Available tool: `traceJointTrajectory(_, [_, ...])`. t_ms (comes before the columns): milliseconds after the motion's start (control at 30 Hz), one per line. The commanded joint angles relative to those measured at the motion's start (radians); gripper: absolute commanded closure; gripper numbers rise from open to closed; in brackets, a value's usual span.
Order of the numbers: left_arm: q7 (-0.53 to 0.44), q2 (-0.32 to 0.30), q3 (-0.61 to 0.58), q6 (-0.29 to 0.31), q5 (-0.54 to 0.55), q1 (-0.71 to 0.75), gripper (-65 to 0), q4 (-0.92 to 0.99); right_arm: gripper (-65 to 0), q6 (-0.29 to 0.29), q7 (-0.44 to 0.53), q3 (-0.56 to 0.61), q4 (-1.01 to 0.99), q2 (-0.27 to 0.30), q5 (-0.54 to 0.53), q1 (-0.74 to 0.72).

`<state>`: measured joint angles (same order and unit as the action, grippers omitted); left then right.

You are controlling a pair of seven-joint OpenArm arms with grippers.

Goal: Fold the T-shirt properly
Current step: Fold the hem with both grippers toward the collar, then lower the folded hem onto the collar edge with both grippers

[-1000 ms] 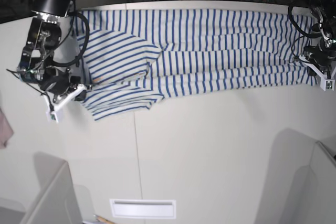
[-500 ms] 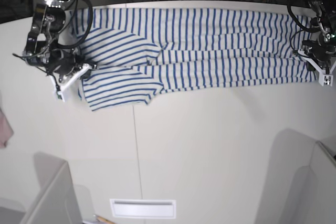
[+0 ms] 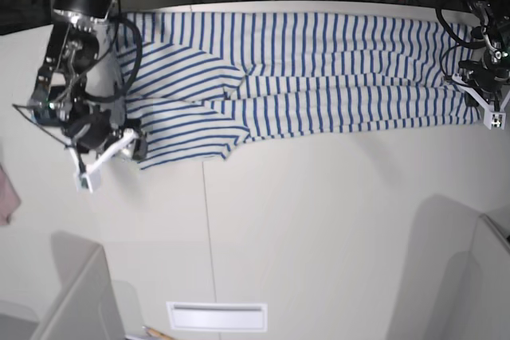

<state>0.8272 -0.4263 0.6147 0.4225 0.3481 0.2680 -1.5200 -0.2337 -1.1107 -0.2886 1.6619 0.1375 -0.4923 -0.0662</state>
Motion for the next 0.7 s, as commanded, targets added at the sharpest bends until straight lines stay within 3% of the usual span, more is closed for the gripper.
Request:
traceJointTrajectory(0, [-0.016,-0.024,0.007,-0.003,0.003,-0.006,0.0,-0.014,-35.3,0.001,0.005,0.007,-0.047,0.007,0.030,-0.050])
traceJointTrajectory(200, [-0.016,-0.026,0.007,-0.003,0.003,-0.008,0.0,-0.014,-35.9,-0.005,0.073,0.101,-0.326,0.007,0.195,-0.229])
traceJointTrajectory(433, [-0.016,-0.026,0.007,-0.003,0.003,-0.008,0.0,-0.014,-35.7,-0.006,0.149,0.124,-0.552,0.007,0.212,-0.321])
traceJointTrajectory(667, [-0.016,-0.026,0.007,-0.003,0.003,-0.008,0.0,-0.012,-32.9,-0.006,0.149,0.124,-0.524,0.007,0.212,-0.286])
